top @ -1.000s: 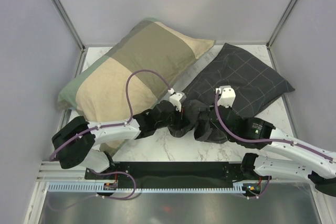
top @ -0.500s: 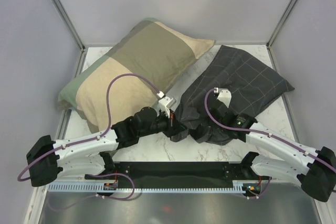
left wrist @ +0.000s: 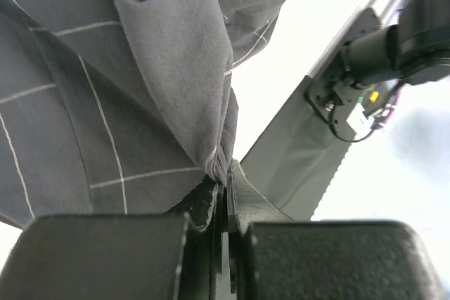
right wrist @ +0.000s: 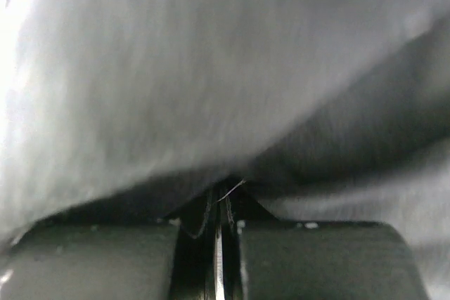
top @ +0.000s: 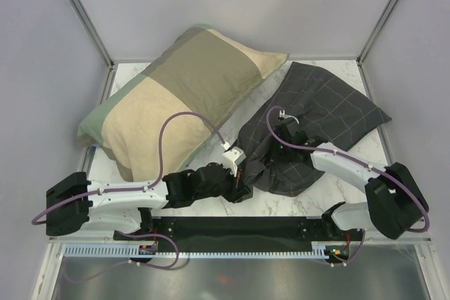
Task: Remove the pillowcase from the pillow
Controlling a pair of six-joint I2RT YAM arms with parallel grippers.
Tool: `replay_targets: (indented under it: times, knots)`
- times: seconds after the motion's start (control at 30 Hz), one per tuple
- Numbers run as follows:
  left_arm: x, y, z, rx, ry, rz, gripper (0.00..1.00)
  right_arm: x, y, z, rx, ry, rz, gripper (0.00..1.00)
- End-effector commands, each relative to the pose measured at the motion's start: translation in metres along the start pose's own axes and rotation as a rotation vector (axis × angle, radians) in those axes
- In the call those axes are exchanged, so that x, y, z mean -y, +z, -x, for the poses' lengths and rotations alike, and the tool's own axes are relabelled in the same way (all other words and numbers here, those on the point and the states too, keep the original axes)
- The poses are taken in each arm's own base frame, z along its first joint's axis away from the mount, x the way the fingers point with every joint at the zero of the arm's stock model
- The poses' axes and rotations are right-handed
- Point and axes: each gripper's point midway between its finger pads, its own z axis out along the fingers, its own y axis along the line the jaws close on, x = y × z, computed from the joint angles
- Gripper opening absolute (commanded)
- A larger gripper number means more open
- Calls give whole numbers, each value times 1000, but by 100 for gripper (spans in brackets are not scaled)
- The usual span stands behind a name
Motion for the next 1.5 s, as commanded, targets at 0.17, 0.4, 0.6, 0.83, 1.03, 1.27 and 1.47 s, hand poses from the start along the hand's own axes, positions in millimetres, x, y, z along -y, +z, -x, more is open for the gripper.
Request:
replay_targets:
  times: [0.17,0.4,0.6,0.83,1.03,1.27,1.47]
  knots:
    - [75,-7,-35,-117,-24,-202,2,42,39,75,139,22,-192,0]
    - [113,-8,-43,-140,7,-274,2,11,39,109,172,19,-113,0]
    - [121,-6,-15,-46,48,-255,2,30,-3,112,241,-6,-184,0]
    - [135,3,41,40,209,-167,2,64,-76,111,356,-5,-308,0]
    - [89,30,98,55,178,-55,2,90,-132,112,427,-2,-443,0]
    - [24,27,170,158,132,97,2,104,-169,115,483,5,-506,1]
    - [-43,22,214,209,116,309,2,113,-180,113,494,5,-559,2]
